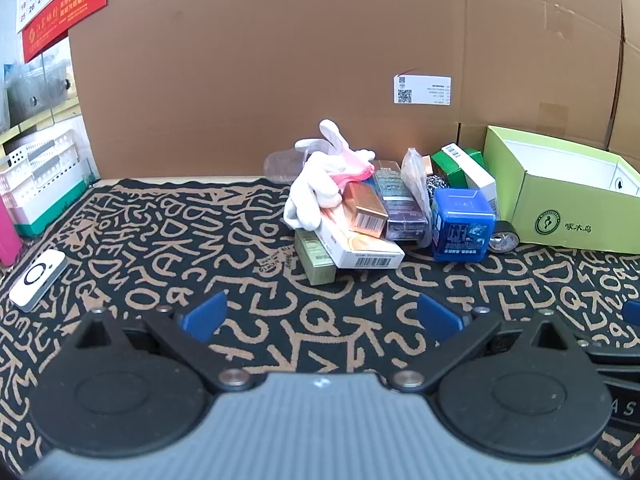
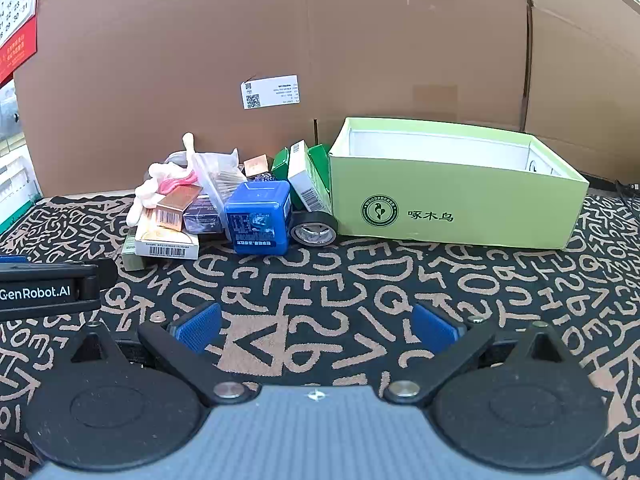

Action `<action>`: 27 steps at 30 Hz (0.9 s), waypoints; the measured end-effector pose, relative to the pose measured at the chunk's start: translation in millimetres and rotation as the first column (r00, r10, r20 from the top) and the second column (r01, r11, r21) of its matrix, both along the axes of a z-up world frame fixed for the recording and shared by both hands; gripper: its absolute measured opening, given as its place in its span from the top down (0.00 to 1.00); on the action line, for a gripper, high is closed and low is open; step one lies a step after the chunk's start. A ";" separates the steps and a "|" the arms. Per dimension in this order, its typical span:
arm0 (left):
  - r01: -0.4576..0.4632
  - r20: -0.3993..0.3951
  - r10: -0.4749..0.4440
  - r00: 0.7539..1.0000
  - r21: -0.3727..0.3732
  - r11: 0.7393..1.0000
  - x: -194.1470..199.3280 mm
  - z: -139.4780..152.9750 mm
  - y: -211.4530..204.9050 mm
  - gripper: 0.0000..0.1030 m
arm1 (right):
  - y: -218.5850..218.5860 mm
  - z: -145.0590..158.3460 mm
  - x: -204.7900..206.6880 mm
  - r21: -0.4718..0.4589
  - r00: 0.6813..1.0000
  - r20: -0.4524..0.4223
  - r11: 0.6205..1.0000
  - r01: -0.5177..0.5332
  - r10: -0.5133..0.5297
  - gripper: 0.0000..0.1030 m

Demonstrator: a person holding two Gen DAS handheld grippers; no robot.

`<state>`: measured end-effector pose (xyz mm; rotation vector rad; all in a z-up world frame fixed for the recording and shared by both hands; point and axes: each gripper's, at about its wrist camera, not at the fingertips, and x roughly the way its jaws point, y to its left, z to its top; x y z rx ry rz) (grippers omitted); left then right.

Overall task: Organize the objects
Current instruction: 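Reach the right tool to the blue cube box while the left tool reaches the green box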

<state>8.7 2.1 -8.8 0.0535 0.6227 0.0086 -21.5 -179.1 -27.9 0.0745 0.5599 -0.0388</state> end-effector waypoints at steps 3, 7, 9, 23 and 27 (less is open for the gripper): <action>-0.001 -0.007 0.001 1.000 -0.004 1.000 1.6 -1.2 1.0 0.00 | 0.0 -1.4 1.8 0.002 1.000 -0.005 1.000 -0.002 0.002 0.00; 0.001 -0.015 -0.001 1.000 -0.006 1.000 4.2 -2.5 1.6 0.00 | 0.7 -3.9 4.2 0.002 1.000 -0.014 1.000 0.000 0.000 0.00; 0.002 -0.018 -0.002 1.000 -0.005 1.000 5.8 -2.9 1.5 0.00 | 1.2 -4.5 5.3 0.002 1.000 -0.017 1.000 0.001 -0.001 0.00; -0.006 -0.049 0.005 0.999 -0.017 1.000 20.3 -12.1 2.7 0.00 | -1.2 -10.0 16.0 0.008 0.999 -0.039 1.000 0.009 -0.009 0.00; -0.002 -0.060 0.001 0.998 -0.016 1.000 25.2 -15.0 1.9 0.00 | -1.4 -13.1 20.0 0.010 0.999 -0.049 1.000 0.006 -0.006 0.00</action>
